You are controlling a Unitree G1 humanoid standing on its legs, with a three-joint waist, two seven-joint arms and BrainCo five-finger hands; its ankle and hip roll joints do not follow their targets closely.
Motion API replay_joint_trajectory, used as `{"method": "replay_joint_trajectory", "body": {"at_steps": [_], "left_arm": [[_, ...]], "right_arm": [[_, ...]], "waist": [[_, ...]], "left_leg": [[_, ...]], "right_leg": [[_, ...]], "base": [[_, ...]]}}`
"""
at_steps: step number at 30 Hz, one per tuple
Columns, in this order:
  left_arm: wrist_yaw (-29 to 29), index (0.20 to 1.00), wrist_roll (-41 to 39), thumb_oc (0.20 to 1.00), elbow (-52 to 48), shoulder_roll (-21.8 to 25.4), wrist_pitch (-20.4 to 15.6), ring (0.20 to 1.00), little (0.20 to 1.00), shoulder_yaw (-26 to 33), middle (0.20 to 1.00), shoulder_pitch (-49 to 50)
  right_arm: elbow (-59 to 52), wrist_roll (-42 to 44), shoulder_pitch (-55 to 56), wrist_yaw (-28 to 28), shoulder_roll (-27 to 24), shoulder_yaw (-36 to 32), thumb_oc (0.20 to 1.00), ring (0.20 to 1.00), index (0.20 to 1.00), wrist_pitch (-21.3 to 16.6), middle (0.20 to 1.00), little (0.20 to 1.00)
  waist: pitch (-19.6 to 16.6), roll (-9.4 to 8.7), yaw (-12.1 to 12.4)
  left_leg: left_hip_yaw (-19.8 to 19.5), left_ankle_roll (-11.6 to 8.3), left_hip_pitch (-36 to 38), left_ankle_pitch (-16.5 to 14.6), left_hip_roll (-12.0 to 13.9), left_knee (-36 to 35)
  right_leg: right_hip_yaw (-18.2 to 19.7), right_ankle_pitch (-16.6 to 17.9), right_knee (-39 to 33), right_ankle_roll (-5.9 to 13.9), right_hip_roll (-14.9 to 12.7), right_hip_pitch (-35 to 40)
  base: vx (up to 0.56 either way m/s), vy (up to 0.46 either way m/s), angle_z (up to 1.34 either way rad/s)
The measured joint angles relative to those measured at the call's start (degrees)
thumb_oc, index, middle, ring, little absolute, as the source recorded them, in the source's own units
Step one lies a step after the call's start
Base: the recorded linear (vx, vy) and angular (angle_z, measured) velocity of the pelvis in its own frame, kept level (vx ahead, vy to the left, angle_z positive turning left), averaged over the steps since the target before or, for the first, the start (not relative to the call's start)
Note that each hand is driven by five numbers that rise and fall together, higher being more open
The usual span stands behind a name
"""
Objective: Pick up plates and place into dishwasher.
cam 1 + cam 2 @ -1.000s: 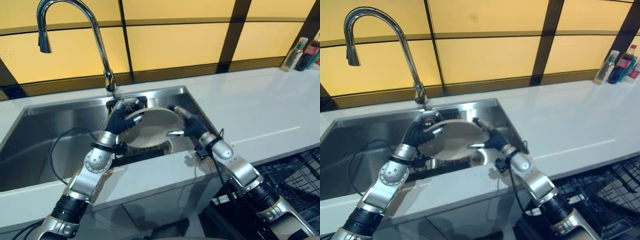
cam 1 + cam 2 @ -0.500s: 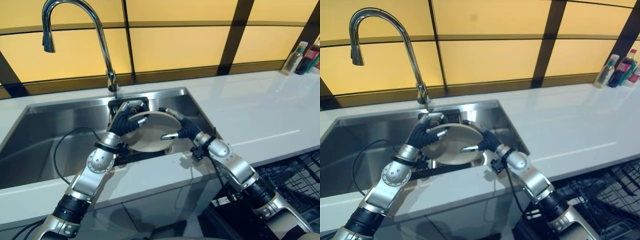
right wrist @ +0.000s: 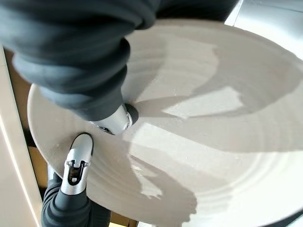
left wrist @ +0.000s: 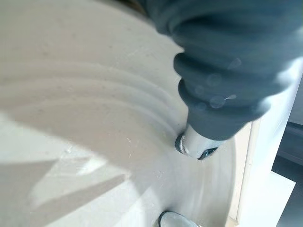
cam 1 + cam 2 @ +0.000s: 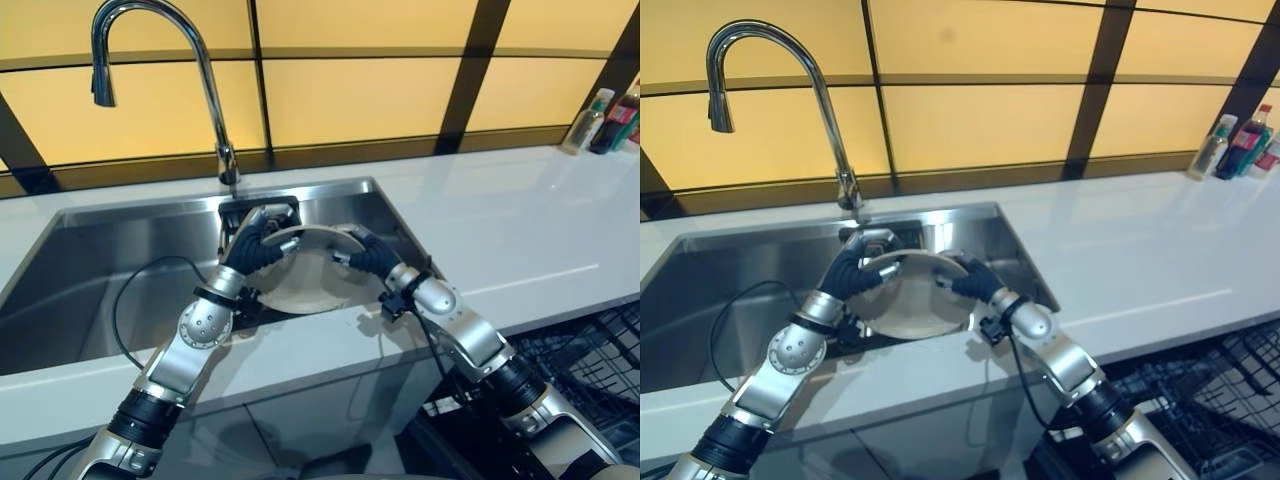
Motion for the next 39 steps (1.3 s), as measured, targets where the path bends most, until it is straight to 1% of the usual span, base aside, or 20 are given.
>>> {"method": "replay_joint_trajectory", "body": {"at_steps": [10, 11, 12, 13, 14, 20, 23, 26, 29, 32, 36, 39], "left_arm": [[0.8, 0.200, 0.0, 0.200, 0.0, 0.0, 0.0, 0.200, 0.200, -0.3, 0.200, 0.0], [1.1, 0.282, 0.0, 0.282, 0.0, 0.0, 0.0, 0.282, 0.282, -0.4, 0.282, 0.0], [1.3, 0.482, 0.0, 0.482, 0.0, 0.0, 0.1, 0.482, 0.482, -0.5, 0.482, 0.0], [1.5, 0.862, 0.0, 0.862, 0.0, 0.0, 0.1, 0.862, 0.862, -0.5, 0.862, 0.0], [2.0, 1.000, -0.1, 1.000, 0.1, -0.2, 0.1, 1.000, 1.000, -0.5, 1.000, -0.1], [4.2, 1.000, -0.5, 1.000, 0.1, -2.2, 0.1, 1.000, 1.000, -0.5, 1.000, -0.9], [5.2, 1.000, -0.6, 1.000, 0.1, -2.5, 0.1, 1.000, 1.000, -0.5, 1.000, -0.9], [6.0, 1.000, -0.7, 1.000, 0.1, -2.8, 0.1, 1.000, 1.000, -0.5, 1.000, -1.2], [7.0, 1.000, -1.1, 1.000, 0.1, -3.1, 0.2, 1.000, 1.000, -0.5, 1.000, -1.6], [7.6, 1.000, -1.2, 1.000, 0.1, -3.1, 0.4, 1.000, 1.000, -0.5, 1.000, -2.0], [8.6, 1.000, -1.3, 1.000, 0.1, -3.1, 0.4, 1.000, 1.000, -0.5, 1.000, -2.1], [9.3, 1.000, -2.8, 1.000, 0.1, -3.1, 0.4, 1.000, 1.000, -0.4, 1.000, -2.1]], "right_arm": [[0.0, -0.1, 0.0, -0.3, -0.1, 0.0, 0.200, 0.200, 0.200, 0.0, 0.200, 0.200], [0.0, -0.2, 0.0, -0.5, -0.1, 0.0, 0.200, 0.200, 0.200, 0.0, 0.200, 0.200], [-0.1, -0.4, 0.0, -0.7, -0.1, 0.0, 0.200, 0.200, 0.200, 0.0, 0.200, 0.200], [-0.2, -0.6, 0.0, -0.9, -0.1, 0.0, 0.200, 0.200, 0.200, 0.0, 0.200, 0.200], [-0.2, -0.9, 0.0, -1.0, -0.1, 0.0, 0.200, 0.200, 0.200, 0.0, 0.200, 0.200], [-0.3, -2.8, 0.0, -3.2, 0.0, -0.5, 0.200, 0.200, 0.200, 0.0, 0.200, 0.200], [-0.5, -3.5, 0.0, -3.3, -0.1, -0.8, 0.200, 0.200, 0.200, 0.0, 0.200, 0.200], [-0.7, -4.5, 0.0, -3.3, -0.4, -2.7, 0.200, 0.200, 0.200, 0.0, 0.200, 0.200], [-1.0, -5.6, -0.1, -3.4, -1.7, -4.8, 0.200, 0.200, 0.200, 0.0, 0.200, 0.200], [-1.0, -6.6, -0.4, -3.9, -3.0, -5.0, 0.200, 0.200, 0.200, 0.0, 0.200, 0.200], [-1.0, -9.0, -2.5, -6.7, -3.1, -5.1, 0.200, 0.200, 0.200, -0.4, 0.200, 0.200], [-1.1, -11.8, -4.0, -10.0, -4.0, -6.8, 0.200, 0.200, 0.200, -1.6, 0.200, 0.200]], "waist": [[0.0, 0.00, -0.1], [0.0, 0.00, -0.1], [0.0, 0.01, -0.1], [0.0, 0.01, -0.1], [0.0, 0.01, -0.2], [0.0, 0.03, -0.6], [0.0, 0.03, -1.6], [0.0, 0.04, -1.8], [0.0, 0.05, -1.9], [0.0, 0.05, -2.1], [0.0, 0.06, -3.3], [0.0, 0.08, -3.5]], "left_leg": [[0.0, 0.01, 0.0, 0.0, 0.0, 0.0], [0.0, 0.01, 0.0, 0.0, 0.0, 0.0], [0.0, 0.02, 0.0, 0.0, 0.0, -0.1], [0.0, 0.02, 0.0, 0.0, 0.0, -0.1], [0.0, 0.03, 0.0, 0.0, 0.0, -0.1], [0.0, 0.03, 0.0, 0.0, 0.0, -0.2], [0.2, 0.03, -0.1, 0.0, 0.0, -0.2], [1.6, 0.07, 0.0, 0.1, 0.1, -0.2], [1.7, 0.07, 0.0, 0.1, 0.1, -0.3], [1.8, 0.08, 0.1, 0.1, 0.2, -0.3], [1.9, 0.08, 0.2, 0.1, 0.2, -0.4], [3.2, 0.09, 0.3, 0.0, 0.3, -0.5]], "right_leg": [[-0.2, 0.0, 0.0, -0.10, 0.0, 0.0], [-0.2, 0.0, 0.0, -0.10, 0.0, 0.0], [-0.3, 0.0, 0.0, -0.10, 0.0, 0.0], [-0.3, 0.1, 0.0, -0.11, 0.0, 0.0], [-0.3, 0.0, 0.0, -0.12, 0.0, 0.0], [-0.3, 0.0, 0.0, -0.17, 0.0, -0.1], [-0.3, -0.1, 0.0, -0.19, 0.0, -0.1], [-0.3, -0.2, 0.0, -0.19, -0.1, -0.1], [-0.2, -0.2, 0.0, -0.20, -0.1, -0.1], [0.0, -0.2, 0.0, -0.20, -0.1, -0.1], [0.1, -0.2, 0.0, -0.21, -0.1, -0.2], [0.6, -0.2, 0.0, -0.21, 0.0, -0.3]], "base": [[-0.05, -0.010, 0.00], [-0.08, -0.016, 0.00], [-0.08, -0.013, 0.00], [-0.09, -0.011, 0.01], [-0.08, -0.007, 0.01], [-0.07, -0.009, 0.01], [-0.06, -0.019, 0.02], [-0.05, -0.029, -0.02], [-0.05, -0.033, -0.01], [-0.04, -0.027, -0.02], [-0.01, -0.010, -0.01], [-0.02, -0.017, -0.07]]}}
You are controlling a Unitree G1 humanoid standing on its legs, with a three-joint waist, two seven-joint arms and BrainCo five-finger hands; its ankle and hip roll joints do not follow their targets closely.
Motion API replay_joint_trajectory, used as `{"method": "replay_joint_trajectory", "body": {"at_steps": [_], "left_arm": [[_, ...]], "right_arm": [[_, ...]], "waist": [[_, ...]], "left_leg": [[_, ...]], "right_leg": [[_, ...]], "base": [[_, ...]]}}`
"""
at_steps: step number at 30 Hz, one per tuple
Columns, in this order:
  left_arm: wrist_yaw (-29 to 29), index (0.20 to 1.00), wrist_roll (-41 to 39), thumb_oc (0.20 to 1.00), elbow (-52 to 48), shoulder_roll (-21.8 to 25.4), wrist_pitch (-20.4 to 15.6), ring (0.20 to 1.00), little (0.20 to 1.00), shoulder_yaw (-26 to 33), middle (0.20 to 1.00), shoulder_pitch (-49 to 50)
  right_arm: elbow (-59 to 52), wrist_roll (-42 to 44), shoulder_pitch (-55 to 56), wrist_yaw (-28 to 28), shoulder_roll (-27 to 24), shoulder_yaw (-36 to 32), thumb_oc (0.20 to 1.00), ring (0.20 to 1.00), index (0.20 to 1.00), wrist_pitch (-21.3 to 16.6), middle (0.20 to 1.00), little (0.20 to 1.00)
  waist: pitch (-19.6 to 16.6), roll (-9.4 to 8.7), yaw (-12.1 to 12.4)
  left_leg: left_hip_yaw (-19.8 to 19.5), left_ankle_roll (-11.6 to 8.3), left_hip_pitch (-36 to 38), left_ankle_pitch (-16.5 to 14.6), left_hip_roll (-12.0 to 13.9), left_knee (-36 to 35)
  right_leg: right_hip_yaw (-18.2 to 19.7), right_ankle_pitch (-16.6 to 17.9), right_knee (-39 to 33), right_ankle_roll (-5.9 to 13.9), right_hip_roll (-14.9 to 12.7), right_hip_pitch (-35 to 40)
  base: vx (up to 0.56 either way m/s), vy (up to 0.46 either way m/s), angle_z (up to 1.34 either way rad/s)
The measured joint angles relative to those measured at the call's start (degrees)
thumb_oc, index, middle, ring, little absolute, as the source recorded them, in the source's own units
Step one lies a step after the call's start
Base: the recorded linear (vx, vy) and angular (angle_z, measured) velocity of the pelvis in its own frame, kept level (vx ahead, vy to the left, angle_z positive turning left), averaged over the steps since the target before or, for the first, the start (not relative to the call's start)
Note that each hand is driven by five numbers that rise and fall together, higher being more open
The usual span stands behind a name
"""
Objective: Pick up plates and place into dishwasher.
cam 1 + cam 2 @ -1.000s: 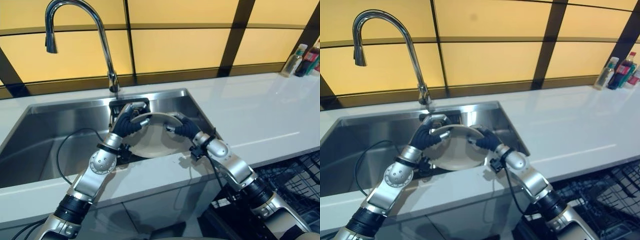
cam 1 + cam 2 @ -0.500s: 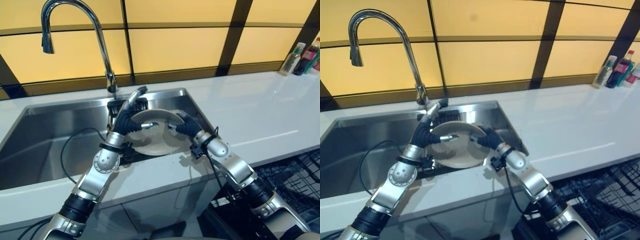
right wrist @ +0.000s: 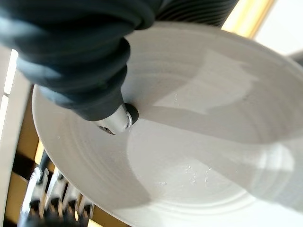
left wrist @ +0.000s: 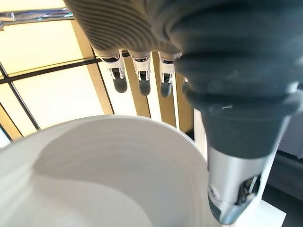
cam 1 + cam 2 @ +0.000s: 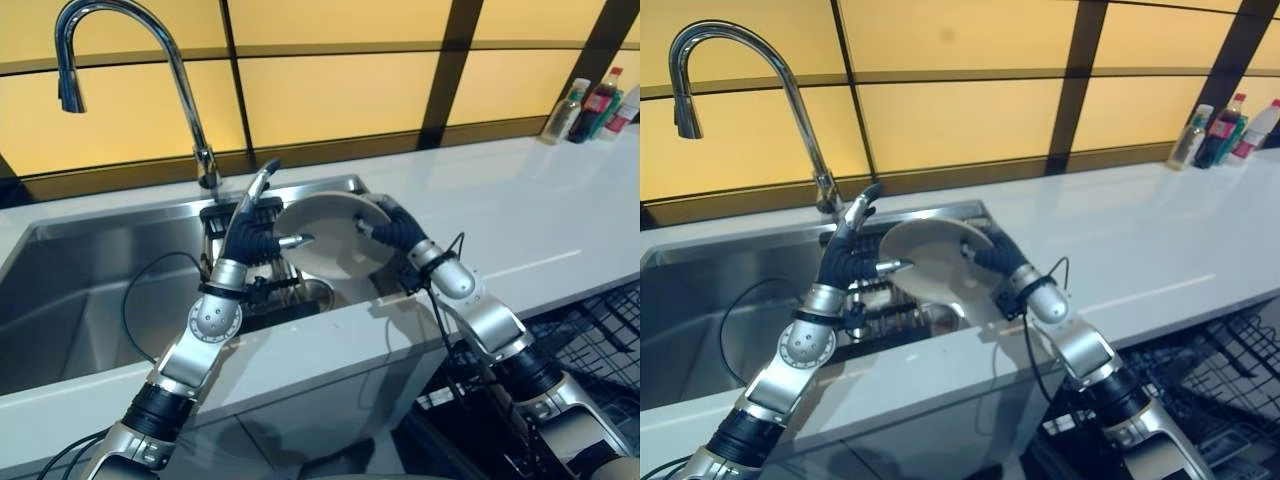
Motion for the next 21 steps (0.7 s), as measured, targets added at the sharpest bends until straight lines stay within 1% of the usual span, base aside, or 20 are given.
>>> {"method": "replay_joint_trajectory", "body": {"at_steps": [2, 5, 8, 11, 14, 16, 18, 20, 21], "left_arm": [[0.5, 1.000, -0.7, 1.000, 0.0, 0.0, 0.0, 1.000, 1.000, 0.3, 1.000, 0.0], [0.8, 1.000, -2.9, 1.000, 0.0, 0.0, 0.0, 1.000, 1.000, 2.6, 1.000, 0.1], [0.9, 1.000, -5.8, 1.000, 0.2, -0.1, 0.0, 1.000, 1.000, 6.7, 1.000, 1.8], [0.7, 1.000, -6.8, 1.000, 0.4, -0.1, 0.1, 1.000, 1.000, 8.2, 1.000, 2.9], [0.4, 1.000, -7.4, 1.000, 0.4, 0.1, 0.5, 1.000, 1.000, 10.0, 1.000, 4.4], [0.0, 1.000, -7.4, 1.000, 0.5, 0.2, 0.9, 1.000, 1.000, 10.5, 1.000, 4.7], [-0.2, 1.000, -7.5, 1.000, 0.5, 0.2, 1.2, 1.000, 1.000, 11.6, 1.000, 5.5], [-0.3, 1.000, -7.4, 1.000, 0.6, 0.2, 1.9, 1.000, 1.000, 11.8, 1.000, 5.9], [-0.4, 1.000, -7.4, 1.000, 0.7, 0.2, 2.2, 1.000, 1.000, 12.2, 1.000, 6.1]], "right_arm": [[-0.1, -2.2, -0.2, -3.4, -0.9, -3.6, 0.200, 0.200, 0.200, -1.1, 0.200, 0.200], [-0.2, -4.2, -0.2, -7.9, -2.1, -8.9, 0.200, 0.200, 0.200, -2.6, 0.200, 0.200], [-0.3, -5.0, 0.4, -10.8, -3.6, -14.3, 0.200, 0.200, 0.200, -4.3, 0.200, 0.200], [-0.7, -6.3, 3.6, -12.9, -5.8, -19.2, 0.200, 0.200, 0.200, -5.9, 0.200, 0.200], [-1.4, -7.2, 7.2, -14.3, -7.5, -21.3, 0.200, 0.200, 0.200, -6.5, 0.200, 0.200], [-1.5, -7.8, 9.5, -14.9, -7.6, -23.0, 0.200, 0.200, 0.200, -7.5, 0.200, 0.200], [-1.5, -9.4, 11.4, -16.1, -7.8, -23.8, 0.200, 0.200, 0.200, -7.6, 0.200, 0.200], [-1.5, -10.8, 13.1, -17.2, -8.2, -24.3, 0.200, 0.200, 0.200, -7.6, 0.200, 0.200], [-1.5, -11.5, 13.7, -17.6, -8.2, -24.5, 0.200, 0.200, 0.200, -7.6, 0.200, 0.200]], "waist": [[0.0, 0.00, 0.0], [0.0, 0.07, -0.1], [0.0, 0.09, -1.5], [0.0, 0.15, -2.0], [-0.1, 0.32, -3.5], [-0.2, 0.46, -4.7], [-0.5, 0.96, -4.7], [-0.8, 1.45, -6.1], [-0.9, 1.59, -6.4]], "left_leg": [[0.1, 0.00, 0.0, 0.0, 0.0, -0.1], [0.9, 0.02, 0.0, 0.0, 0.1, -0.3], [1.6, 0.05, -0.1, 0.0, 0.1, -0.4], [2.3, 0.09, -0.1, 0.0, 0.2, -0.4], [3.3, 0.13, -0.1, 0.0, 0.3, -0.4], [4.1, 0.11, -0.1, 0.0, 0.4, -0.4], [5.5, 0.09, -0.1, -0.3, 0.6, -0.5], [6.5, 0.18, -0.1, -0.6, 0.6, -0.4], [6.7, 0.23, -0.1, -0.7, 0.6, -0.5]], "right_leg": [[0.1, 0.0, 0.0, 0.00, 0.0, -0.1], [0.6, 0.0, 0.0, 0.00, 0.0, -0.6], [0.9, 0.0, 0.0, 0.00, 0.0, -0.7], [1.5, 0.0, 0.0, -0.01, 0.0, -1.0], [2.4, 0.1, 0.0, -0.09, 0.1, -1.6], [3.8, 0.2, 0.0, -0.16, 0.3, -2.2], [5.7, 0.6, 0.0, -0.24, 0.5, -3.1], [7.0, 1.0, 0.0, -0.24, 0.5, -3.7], [7.2, 1.0, 0.0, -0.21, 0.5, -3.8]], "base": [[0.00, -0.012, -0.02], [0.00, -0.034, -0.08], [0.01, -0.053, -0.05], [0.02, -0.072, -0.08], [0.01, -0.078, -0.14], [0.02, -0.064, -0.23], [0.03, -0.058, -0.40], [0.04, -0.054, -0.32], [0.08, -0.050, -0.26]]}}
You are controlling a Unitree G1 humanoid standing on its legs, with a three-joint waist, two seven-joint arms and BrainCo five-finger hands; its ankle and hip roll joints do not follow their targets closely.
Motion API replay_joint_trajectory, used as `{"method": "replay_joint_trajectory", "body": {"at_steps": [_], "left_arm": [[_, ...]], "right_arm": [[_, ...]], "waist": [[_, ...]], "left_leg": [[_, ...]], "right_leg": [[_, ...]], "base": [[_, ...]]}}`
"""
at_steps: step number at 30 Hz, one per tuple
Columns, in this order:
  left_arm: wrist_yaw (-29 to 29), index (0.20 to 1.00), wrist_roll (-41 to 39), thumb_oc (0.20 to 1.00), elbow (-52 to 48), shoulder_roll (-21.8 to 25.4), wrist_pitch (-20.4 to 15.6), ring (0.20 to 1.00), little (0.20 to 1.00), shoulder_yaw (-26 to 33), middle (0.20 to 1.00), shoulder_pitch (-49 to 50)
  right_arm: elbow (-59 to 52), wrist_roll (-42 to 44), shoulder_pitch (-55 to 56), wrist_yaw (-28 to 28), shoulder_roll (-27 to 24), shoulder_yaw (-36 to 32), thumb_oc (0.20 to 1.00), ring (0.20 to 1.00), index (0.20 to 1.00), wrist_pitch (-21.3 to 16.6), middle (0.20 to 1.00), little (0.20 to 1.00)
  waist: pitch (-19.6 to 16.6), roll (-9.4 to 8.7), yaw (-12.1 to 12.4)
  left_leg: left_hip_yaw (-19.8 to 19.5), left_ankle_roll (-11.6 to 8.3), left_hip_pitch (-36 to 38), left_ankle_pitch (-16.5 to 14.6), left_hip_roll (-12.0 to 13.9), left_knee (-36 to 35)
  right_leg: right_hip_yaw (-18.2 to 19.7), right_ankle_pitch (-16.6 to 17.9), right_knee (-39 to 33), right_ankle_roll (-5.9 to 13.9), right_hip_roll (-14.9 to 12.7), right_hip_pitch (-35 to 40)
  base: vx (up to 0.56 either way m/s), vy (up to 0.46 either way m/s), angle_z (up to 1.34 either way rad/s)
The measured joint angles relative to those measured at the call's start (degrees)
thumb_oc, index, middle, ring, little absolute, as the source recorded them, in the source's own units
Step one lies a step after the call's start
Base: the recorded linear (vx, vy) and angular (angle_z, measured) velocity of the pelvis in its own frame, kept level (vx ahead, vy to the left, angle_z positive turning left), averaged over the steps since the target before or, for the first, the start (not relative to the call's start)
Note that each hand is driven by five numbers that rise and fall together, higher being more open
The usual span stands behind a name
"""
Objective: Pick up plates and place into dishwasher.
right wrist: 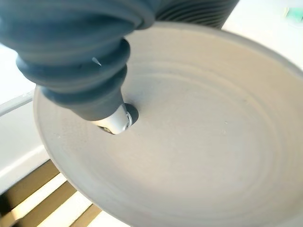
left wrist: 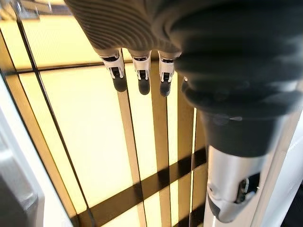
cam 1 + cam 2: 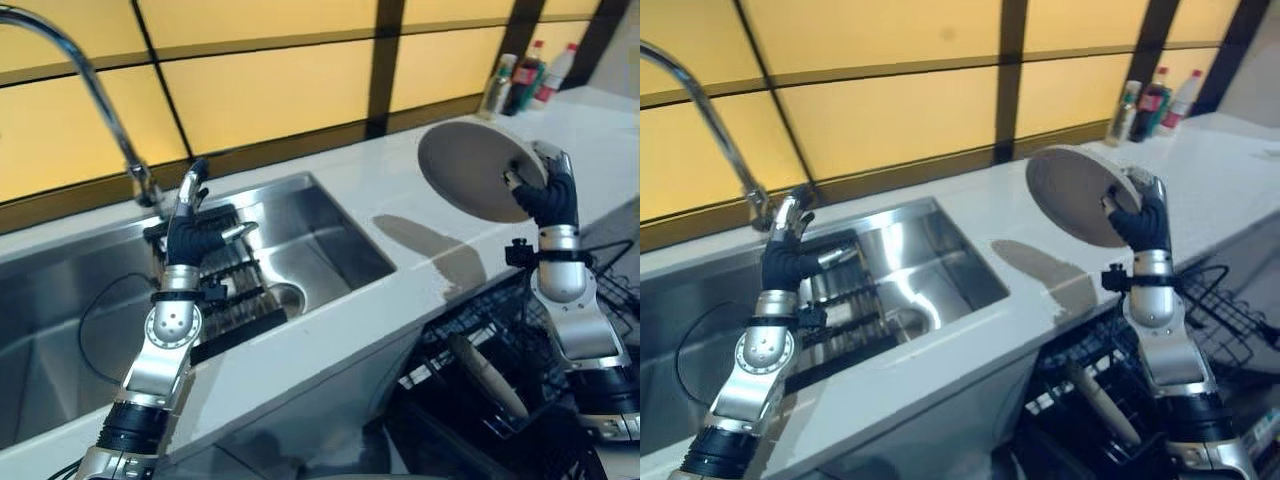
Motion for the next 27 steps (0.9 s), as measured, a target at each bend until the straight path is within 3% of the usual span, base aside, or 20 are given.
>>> {"method": "replay_joint_trajectory", "body": {"at_steps": [7, 16, 23, 27], "left_arm": [[-1.1, 1.000, -1.2, 1.000, 2.0, 0.0, 2.7, 1.000, 1.000, 4.5, 1.000, 2.5], [-1.1, 1.000, -1.2, 1.000, 4.5, 0.0, 3.5, 1.000, 1.000, 8.1, 1.000, 7.4], [-0.8, 1.000, -1.2, 1.000, 6.9, -0.1, 3.4, 1.000, 1.000, 8.6, 1.000, 9.0], [1.2, 1.000, -1.2, 1.000, 6.9, 0.0, 3.4, 1.000, 1.000, 8.3, 1.000, 8.5]], "right_arm": [[0.1, -2.8, 6.2, -2.7, -1.3, -3.6, 0.200, 0.200, 0.200, 0.4, 0.200, 0.200], [2.5, -3.3, 11.6, -6.0, -1.3, -6.8, 0.200, 0.200, 0.200, 0.7, 0.200, 0.200], [4.1, -5.7, 12.1, -11.2, -1.9, -8.4, 0.200, 0.200, 0.200, 0.7, 0.200, 0.200], [7.6, -7.3, 10.8, -13.6, -3.7, -8.1, 0.200, 0.200, 0.200, 1.3, 0.200, 0.200]], "waist": [[-0.3, 0.37, -1.4], [0.3, 0.31, -1.3], [4.1, 1.43, -1.3], [7.1, 2.35, -1.2]], "left_leg": [[2.7, 0.15, 1.0, -0.9, 0.1, 0.0], [2.7, 0.26, 2.0, -1.3, 0.0, 0.0], [2.6, 0.27, 1.7, -1.3, 0.0, 0.8], [2.2, 0.36, -2.4, -1.8, 0.0, 4.1]], "right_leg": [[4.1, 0.7, 0.0, 0.20, 0.1, -1.3], [5.4, 0.8, 0.1, 0.48, 0.1, -1.1], [5.6, 0.7, 0.7, 0.65, 0.1, -1.6], [5.5, 0.8, 2.9, 0.35, 0.0, -4.8]], "base": [[0.07, -0.055, -0.29], [0.07, -0.090, -0.07], [0.02, -0.085, -0.02], [-0.13, -0.136, 0.02]]}}
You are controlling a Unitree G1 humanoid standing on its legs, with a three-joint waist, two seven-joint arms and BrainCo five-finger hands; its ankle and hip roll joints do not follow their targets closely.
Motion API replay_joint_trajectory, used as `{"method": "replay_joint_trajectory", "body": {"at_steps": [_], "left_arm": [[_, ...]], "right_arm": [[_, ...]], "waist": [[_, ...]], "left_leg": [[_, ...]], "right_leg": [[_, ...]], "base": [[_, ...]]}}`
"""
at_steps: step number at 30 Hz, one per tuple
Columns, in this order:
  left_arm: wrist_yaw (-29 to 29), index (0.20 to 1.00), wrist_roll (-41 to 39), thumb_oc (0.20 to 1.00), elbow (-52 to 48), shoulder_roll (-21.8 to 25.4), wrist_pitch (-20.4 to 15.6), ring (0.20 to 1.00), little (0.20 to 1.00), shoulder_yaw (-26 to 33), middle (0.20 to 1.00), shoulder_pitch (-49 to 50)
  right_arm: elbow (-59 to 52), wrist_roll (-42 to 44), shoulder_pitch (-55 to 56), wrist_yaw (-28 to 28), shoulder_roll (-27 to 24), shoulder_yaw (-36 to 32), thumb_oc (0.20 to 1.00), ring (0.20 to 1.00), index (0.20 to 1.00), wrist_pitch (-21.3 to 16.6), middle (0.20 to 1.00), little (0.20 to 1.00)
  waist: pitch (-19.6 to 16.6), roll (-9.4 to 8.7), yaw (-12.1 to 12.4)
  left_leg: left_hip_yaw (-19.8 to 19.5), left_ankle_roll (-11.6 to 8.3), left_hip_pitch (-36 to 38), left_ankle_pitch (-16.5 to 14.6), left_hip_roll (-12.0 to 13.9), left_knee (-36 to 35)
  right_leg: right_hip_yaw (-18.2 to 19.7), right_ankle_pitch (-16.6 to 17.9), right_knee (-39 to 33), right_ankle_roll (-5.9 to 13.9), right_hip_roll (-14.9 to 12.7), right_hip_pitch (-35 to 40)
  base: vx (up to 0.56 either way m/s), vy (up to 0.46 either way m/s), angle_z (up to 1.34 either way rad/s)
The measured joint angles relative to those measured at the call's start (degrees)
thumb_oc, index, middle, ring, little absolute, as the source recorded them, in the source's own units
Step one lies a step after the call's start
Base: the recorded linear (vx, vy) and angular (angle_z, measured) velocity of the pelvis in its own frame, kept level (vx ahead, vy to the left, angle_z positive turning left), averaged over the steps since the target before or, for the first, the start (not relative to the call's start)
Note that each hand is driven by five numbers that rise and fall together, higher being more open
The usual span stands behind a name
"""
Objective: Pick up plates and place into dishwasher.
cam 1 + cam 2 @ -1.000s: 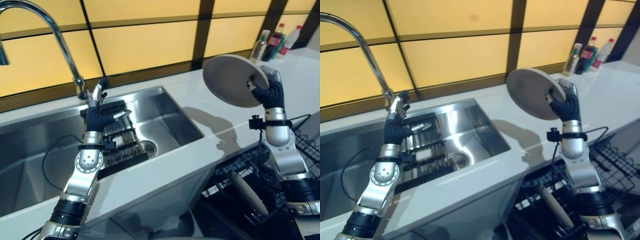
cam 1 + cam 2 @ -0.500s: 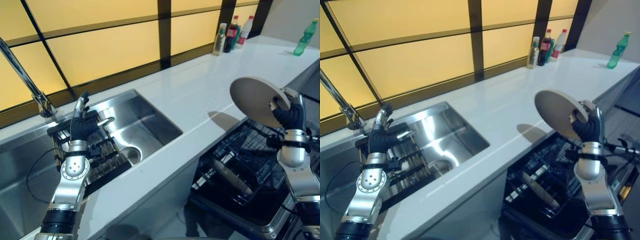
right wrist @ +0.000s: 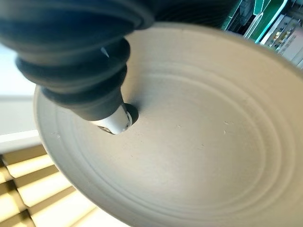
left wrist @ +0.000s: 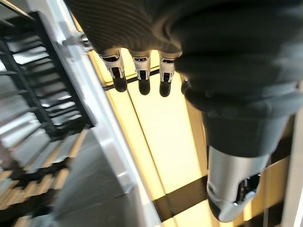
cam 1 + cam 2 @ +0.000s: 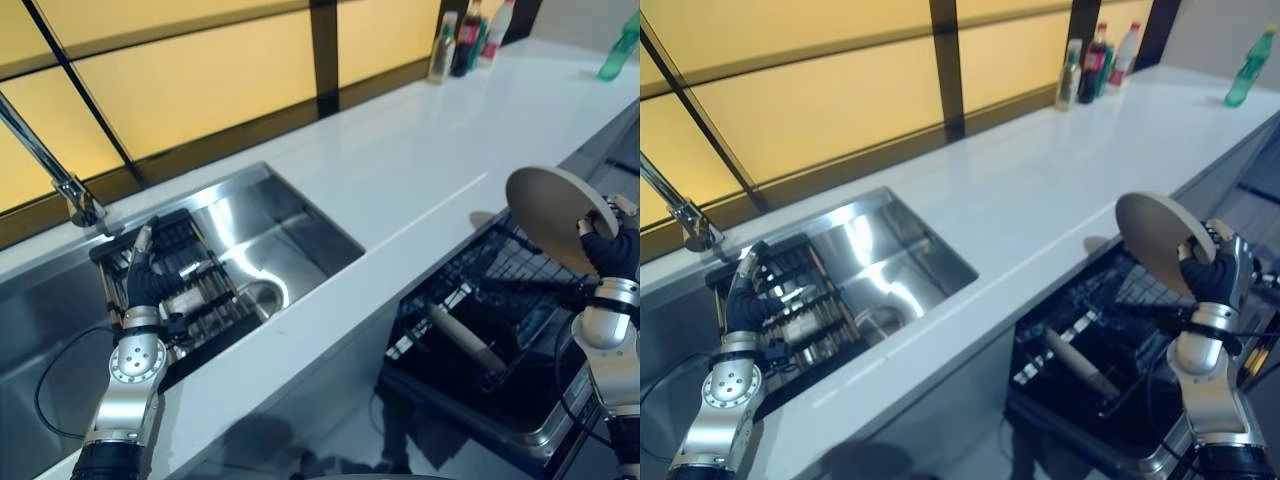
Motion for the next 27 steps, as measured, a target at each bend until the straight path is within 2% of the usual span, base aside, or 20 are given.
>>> {"method": "replay_joint_trajectory", "body": {"at_steps": [5, 8, 12, 20, 27], "left_arm": [[3.5, 1.000, -0.5, 1.000, 1.7, 1.4, 0.2, 1.000, 1.000, -0.4, 1.000, -4.5], [5.7, 1.000, -1.1, 1.000, 1.8, 3.8, -0.1, 1.000, 1.000, -0.5, 1.000, -7.0], [8.3, 1.000, -2.4, 1.000, 1.5, 7.2, -0.8, 1.000, 1.000, -0.5, 1.000, -8.5], [11.7, 1.000, -2.6, 1.000, 1.4, 11.8, -1.1, 1.000, 1.000, -0.1, 1.000, -10.1], [12.6, 1.000, -2.6, 1.000, 0.8, 12.2, -2.0, 1.000, 1.000, 2.0, 1.000, -10.0]], "right_arm": [[3.9, -1.9, -7.7, -5.6, -4.0, 0.9, 0.200, 0.200, 0.200, 1.9, 0.200, 0.200], [4.0, -1.9, -10.8, -7.5, -4.3, 1.3, 0.200, 0.200, 0.200, 2.7, 0.200, 0.200], [4.9, -1.9, -12.4, -10.5, -6.2, 3.2, 0.200, 0.200, 0.200, 2.8, 0.200, 0.200], [9.6, -1.9, -15.3, -11.2, -10.2, 3.6, 0.200, 0.200, 0.200, 2.8, 0.200, 0.200], [10.2, -1.9, -15.9, -11.2, -10.9, 4.8, 0.200, 0.200, 0.200, 2.9, 0.200, 0.200]], "waist": [[5.0, 1.16, 0.0], [6.9, 1.44, 0.1], [8.0, 1.45, 0.1], [12.6, 4.23, 0.1], [14.1, 4.87, 0.2]], "left_leg": [[-1.3, -0.03, -8.0, -0.2, 0.2, 4.7], [-1.4, -0.06, -10.9, -0.3, 0.1, 6.6], [-1.5, 0.02, -15.3, -0.7, 0.0, 9.2], [-2.6, -0.43, -21.4, -1.1, -0.3, 12.5], [-2.7, -0.53, -23.3, -1.2, -0.3, 13.5]], "right_leg": [[0.1, -0.3, 4.9, -0.12, 0.2, -8.2], [0.4, -0.8, 8.5, -0.51, 0.1, -11.8], [0.8, -3.3, 14.7, -0.65, -0.2, -18.2], [1.9, -5.0, 21.7, -1.46, 0.2, -26.2], [2.4, -5.3, 23.3, -1.71, 0.3, -28.7]], "base": [[-0.20, -0.096, 0.01], [-0.10, -0.036, -0.02], [-0.10, -0.028, 0.00], [-0.06, 0.004, -0.03], [-0.01, 0.006, -0.01]]}}
